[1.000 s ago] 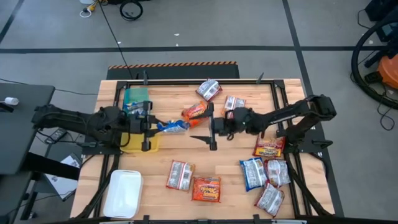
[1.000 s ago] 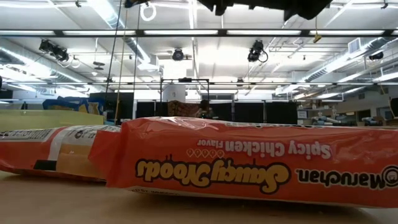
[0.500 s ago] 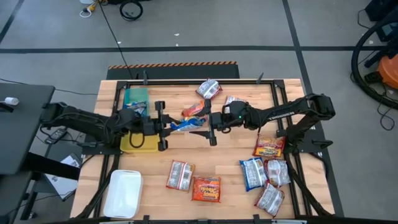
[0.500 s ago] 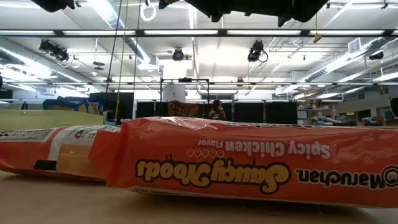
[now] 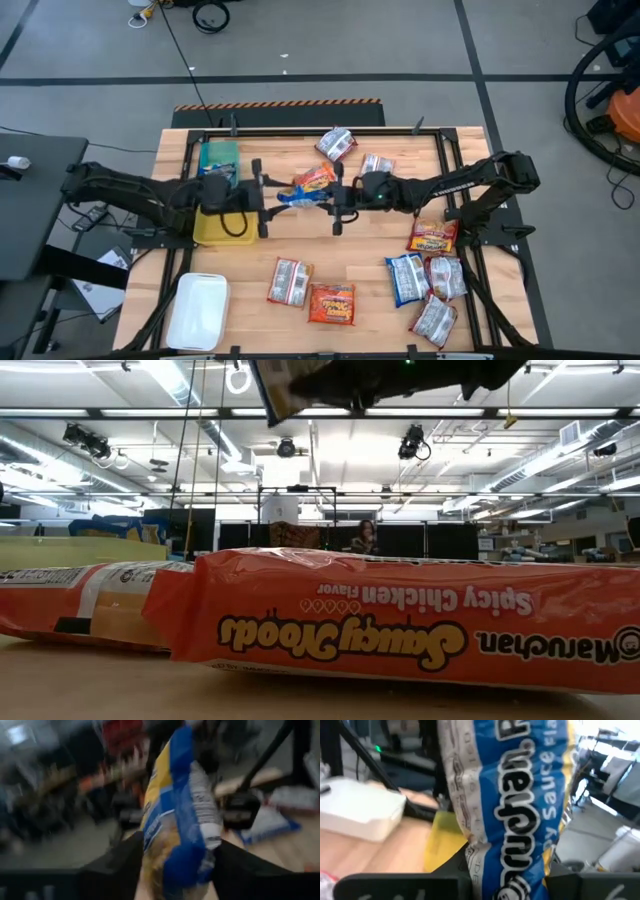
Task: Sort Maruchan noodles
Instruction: Put the blue noodle pack into the blue bin
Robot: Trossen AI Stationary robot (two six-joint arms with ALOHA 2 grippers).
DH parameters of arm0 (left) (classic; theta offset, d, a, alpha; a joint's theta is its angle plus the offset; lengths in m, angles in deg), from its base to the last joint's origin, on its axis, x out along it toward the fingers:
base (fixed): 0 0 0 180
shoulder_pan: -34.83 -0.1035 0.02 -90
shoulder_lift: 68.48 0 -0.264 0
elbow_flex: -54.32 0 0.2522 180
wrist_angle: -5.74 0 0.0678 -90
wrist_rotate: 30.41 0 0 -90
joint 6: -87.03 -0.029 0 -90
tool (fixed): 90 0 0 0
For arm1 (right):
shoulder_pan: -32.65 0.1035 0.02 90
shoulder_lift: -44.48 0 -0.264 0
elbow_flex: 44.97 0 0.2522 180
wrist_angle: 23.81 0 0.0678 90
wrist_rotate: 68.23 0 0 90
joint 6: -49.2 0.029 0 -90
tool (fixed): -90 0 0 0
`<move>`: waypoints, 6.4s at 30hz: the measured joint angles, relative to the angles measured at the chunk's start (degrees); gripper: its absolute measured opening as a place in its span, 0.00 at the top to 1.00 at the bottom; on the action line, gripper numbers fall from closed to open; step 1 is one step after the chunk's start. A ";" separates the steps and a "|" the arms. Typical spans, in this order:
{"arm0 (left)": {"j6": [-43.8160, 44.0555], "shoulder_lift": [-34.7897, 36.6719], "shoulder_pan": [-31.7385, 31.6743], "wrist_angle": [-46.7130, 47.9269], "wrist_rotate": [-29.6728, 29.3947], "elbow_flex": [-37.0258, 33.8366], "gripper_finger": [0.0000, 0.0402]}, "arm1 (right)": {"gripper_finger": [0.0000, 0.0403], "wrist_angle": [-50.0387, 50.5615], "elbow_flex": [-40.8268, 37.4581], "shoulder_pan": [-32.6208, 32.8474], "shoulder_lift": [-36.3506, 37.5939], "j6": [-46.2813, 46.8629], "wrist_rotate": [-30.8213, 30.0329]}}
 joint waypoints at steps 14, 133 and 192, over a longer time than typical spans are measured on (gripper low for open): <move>5.89 -11.96 -0.59 16.16 -0.94 11.84 0.21 | 0.81 8.90 -0.22 0.75 -0.17 6.10 -4.05; -20.02 -26.71 -59.90 76.33 2.90 11.00 0.49 | 0.52 29.92 -5.98 10.97 2.94 12.66 -16.05; 6.38 0.24 -51.05 71.51 28.05 20.00 0.42 | 0.51 76.70 13.30 9.07 5.77 14.39 -13.69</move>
